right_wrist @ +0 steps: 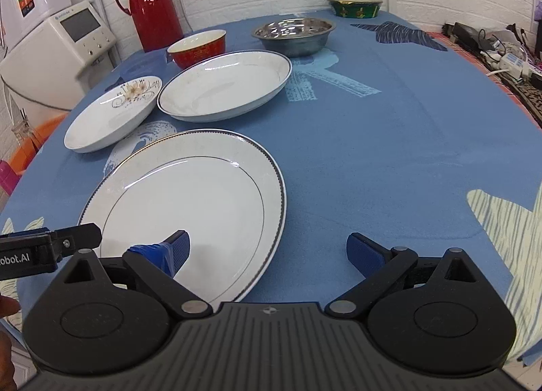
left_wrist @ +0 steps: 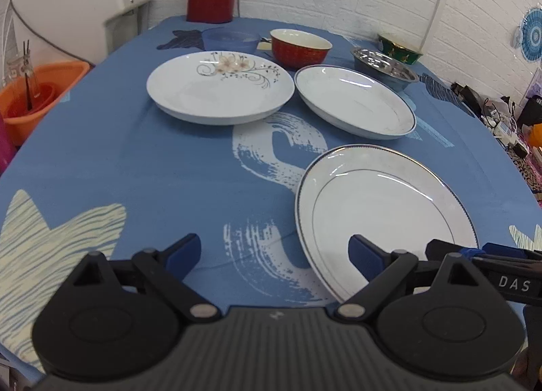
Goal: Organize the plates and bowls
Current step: 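Move both grippers toward the rim of the large gold-rimmed white plate, then close the left gripper on the plate rim while the right gripper grips the opposite rim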
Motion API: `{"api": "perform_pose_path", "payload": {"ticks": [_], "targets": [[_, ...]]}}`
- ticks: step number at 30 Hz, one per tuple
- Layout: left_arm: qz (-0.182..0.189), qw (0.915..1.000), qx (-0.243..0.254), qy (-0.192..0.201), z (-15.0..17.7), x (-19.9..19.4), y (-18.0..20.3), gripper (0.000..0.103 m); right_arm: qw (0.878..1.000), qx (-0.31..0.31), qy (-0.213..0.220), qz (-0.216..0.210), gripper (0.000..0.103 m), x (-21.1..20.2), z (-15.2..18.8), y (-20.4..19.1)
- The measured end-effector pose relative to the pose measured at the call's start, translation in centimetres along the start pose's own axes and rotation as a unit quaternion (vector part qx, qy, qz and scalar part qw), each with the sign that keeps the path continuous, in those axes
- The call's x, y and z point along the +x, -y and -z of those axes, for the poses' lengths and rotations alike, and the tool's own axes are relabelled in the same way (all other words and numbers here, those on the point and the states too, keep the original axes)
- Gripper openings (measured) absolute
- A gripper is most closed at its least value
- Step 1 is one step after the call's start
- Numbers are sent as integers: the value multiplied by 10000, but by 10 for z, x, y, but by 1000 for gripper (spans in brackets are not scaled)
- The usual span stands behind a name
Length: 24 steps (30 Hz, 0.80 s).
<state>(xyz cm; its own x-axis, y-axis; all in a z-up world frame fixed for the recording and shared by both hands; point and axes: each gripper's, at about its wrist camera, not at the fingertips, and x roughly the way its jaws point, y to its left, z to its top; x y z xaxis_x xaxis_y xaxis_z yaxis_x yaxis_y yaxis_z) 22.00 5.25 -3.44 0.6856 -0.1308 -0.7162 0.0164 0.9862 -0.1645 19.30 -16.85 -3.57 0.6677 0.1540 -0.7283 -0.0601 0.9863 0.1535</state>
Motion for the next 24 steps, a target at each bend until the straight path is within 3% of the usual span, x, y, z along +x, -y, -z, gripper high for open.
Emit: {"api": "perform_pose_path", "payload": {"ticks": [5, 12, 16, 24], "targets": [[48, 9996, 215, -153, -8, 16, 6, 93, 9988, -426, -157, 198, 87, 12, -8, -12], [20, 9992, 321, -221, -8, 24, 9, 92, 9971, -728, 226, -81, 90, 13, -2, -5], [-200, 9984, 503, -153, -7, 28, 17, 91, 9971, -748, 127, -77, 89, 15, -9, -8], [-88, 9982, 584, -76, -7, 28, 16, 87, 9901, -1256, 216, -581, 82, 18, -9, -11]]}}
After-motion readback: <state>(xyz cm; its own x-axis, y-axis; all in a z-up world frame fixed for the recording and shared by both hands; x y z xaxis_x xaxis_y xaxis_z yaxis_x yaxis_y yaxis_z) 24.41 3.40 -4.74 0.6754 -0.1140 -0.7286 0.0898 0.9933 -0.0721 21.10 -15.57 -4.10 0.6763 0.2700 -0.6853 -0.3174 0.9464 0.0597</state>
